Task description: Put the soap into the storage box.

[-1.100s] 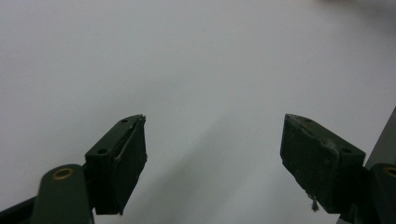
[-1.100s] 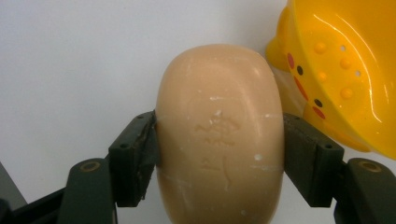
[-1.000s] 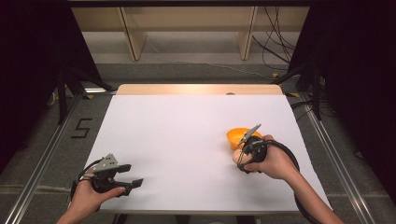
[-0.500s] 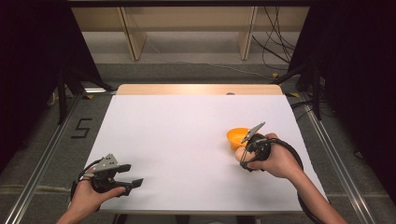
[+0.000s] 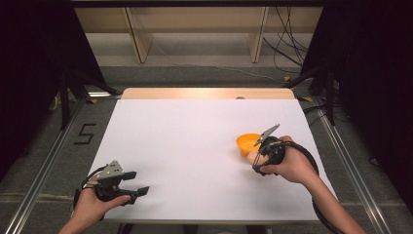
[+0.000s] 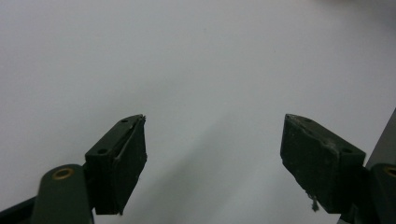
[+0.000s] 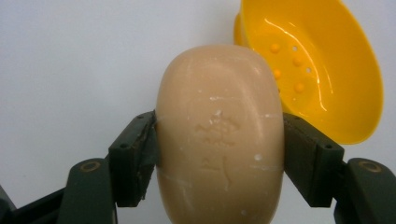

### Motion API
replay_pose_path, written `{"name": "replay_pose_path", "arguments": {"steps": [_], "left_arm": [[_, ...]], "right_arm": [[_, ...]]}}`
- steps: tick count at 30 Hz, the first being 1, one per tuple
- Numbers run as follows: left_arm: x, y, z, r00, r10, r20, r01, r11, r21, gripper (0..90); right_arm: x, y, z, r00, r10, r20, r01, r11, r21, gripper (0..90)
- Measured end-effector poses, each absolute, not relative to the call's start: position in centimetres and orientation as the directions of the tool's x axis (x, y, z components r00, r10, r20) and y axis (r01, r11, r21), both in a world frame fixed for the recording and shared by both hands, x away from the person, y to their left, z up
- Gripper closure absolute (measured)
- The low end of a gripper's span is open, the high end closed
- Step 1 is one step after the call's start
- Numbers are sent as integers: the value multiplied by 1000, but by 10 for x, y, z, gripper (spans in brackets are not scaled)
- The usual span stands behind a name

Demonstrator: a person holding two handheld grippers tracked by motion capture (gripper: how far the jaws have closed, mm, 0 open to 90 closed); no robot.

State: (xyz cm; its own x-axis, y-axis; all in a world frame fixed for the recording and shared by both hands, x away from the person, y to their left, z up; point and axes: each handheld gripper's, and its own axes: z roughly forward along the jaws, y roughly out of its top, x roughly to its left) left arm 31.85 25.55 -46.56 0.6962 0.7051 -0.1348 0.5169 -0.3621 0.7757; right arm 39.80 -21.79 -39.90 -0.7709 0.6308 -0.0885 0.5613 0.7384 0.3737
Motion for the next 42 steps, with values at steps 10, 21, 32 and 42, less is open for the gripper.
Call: {"name": "replay_pose_path", "arguments": {"steps": [10, 21, 32, 42], "left_arm": [[318, 255, -465, 697, 701, -151, 518, -347, 781, 222], [318, 256, -465, 695, 702, -154, 519, -343, 783, 222], [318, 258, -465, 698, 702, -145, 517, -353, 779, 221], [318, 258, -464, 697, 701, -148, 515, -347, 784, 221]], "right_arm": [[405, -220, -391, -758, 643, -106, 566, 730, 383, 333], [425, -220, -385, -737, 663, -133, 566, 712, 417, 333], [447, -216, -394, -720, 680, -137, 565, 690, 452, 333], [462, -213, -401, -732, 663, -157, 526, 696, 488, 332]]}}
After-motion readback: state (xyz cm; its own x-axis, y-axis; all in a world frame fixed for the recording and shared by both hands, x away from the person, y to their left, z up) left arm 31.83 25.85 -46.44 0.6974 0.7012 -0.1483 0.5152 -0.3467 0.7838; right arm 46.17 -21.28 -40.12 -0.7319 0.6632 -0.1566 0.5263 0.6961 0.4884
